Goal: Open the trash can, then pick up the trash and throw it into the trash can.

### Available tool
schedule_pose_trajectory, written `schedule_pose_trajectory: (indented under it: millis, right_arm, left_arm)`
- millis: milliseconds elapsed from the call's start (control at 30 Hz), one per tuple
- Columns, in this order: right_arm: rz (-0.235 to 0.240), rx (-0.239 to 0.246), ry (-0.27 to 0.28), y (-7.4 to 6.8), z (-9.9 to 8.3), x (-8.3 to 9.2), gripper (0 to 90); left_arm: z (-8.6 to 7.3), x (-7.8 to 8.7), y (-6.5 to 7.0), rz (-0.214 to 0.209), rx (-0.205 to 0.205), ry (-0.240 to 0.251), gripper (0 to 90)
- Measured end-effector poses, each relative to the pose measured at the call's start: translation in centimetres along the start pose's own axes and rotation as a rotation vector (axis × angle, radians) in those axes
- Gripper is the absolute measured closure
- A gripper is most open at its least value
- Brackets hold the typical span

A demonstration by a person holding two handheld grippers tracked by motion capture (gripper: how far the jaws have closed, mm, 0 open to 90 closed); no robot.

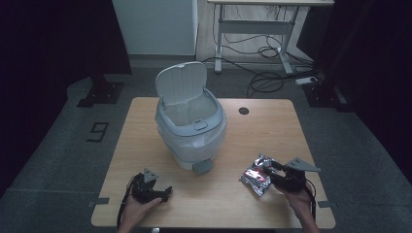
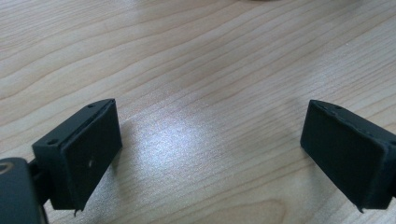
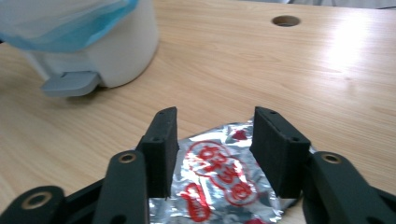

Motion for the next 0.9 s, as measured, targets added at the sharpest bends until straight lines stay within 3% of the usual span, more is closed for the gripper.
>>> schedule_pose_trajectory:
  millis: [200, 333, 567, 900]
  right_arm:
    - [-0.070, -0.015, 0.006, 1.4, -0.1, 0.7, 44.7]
    - [-0.108, -0.054, -0.012, 3.1, -0.6, 1.0, 42.8]
    - [-0.126, -0.108, -0.065, 5.0, -1.7, 0.1, 41.6]
    - [-0.148, -0.140, -0.118, 6.1, -2.6, -2.0, 40.2]
  left_arm:
    - [0.0, 0.0, 0.0, 0.000, 0.000, 0.000, 5.0]
    - [0.0, 0.0, 0.0, 0.000, 0.001, 0.000, 5.0]
    - [0.0, 0.0, 0.0, 0.000, 0.000, 0.000, 5.0]
    - [0.0, 0.0, 0.0, 0.000, 0.001, 0.000, 5.0]
Point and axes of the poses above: each handheld gripper's, and its own axes: x roughly backward along the jaws, z roughly out of its top, y roughly to its right, the point moved 5 cm from there along -x, roughly forward along the jaws, and after that the axes turned 14 degrees about z, right-handed, at the moved point
